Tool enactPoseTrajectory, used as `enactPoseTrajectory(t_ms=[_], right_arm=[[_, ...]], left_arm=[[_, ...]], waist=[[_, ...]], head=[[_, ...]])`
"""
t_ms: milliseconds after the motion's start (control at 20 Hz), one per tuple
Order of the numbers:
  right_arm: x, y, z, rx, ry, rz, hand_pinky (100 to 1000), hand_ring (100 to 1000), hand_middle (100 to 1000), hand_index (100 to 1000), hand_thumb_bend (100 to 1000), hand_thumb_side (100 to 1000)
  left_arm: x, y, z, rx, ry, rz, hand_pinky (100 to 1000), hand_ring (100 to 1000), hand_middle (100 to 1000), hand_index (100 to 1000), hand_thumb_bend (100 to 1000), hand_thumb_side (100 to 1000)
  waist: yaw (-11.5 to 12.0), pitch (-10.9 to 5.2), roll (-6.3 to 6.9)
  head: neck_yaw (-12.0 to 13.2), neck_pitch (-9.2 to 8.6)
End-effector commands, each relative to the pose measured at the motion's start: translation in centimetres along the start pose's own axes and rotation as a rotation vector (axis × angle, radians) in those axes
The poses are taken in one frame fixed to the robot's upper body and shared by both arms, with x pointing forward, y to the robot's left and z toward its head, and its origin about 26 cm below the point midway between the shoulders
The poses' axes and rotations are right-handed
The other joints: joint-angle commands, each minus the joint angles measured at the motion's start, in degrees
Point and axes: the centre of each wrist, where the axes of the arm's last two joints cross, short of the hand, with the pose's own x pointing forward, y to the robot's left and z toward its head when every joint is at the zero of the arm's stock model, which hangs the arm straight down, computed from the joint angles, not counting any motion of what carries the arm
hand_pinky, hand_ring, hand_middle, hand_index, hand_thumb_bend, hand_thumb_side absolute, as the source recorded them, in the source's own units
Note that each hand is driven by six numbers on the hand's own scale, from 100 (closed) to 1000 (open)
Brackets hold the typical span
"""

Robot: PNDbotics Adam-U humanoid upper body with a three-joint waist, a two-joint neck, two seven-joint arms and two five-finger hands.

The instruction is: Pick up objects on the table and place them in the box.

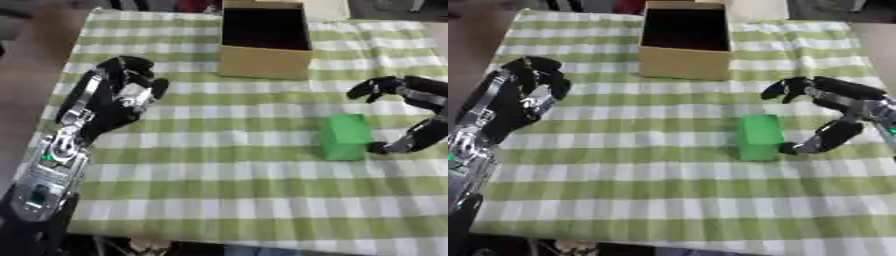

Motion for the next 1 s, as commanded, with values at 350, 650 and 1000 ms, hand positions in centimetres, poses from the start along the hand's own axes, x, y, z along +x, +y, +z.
enactPoseTrajectory(t_ms=[350,650,1000], right_arm=[[-0.4,-0.6,-0.6,0.022,0.007,0.020,773,880,854,902,485,261],[-0.7,-0.3,-1.0,0.035,0.013,0.012,773,880,846,902,478,266],[-1.1,0.2,-1.2,0.053,0.025,0.003,773,879,798,900,469,273]], left_arm=[[0.7,0.3,-0.3,-0.004,-0.025,-0.009,895,606,585,715,509,404],[0.7,0.3,-0.3,-0.007,-0.026,-0.008,896,606,586,715,506,404],[0.7,0.3,-0.3,-0.009,-0.027,-0.007,896,606,586,715,507,404]], waist=[[0.2,-1.20,0.13],[0.3,-1.27,0.09],[0.4,-1.33,0.11]], head=[[-0.3,0.14],[-0.5,0.11],[-0.6,0.07]])
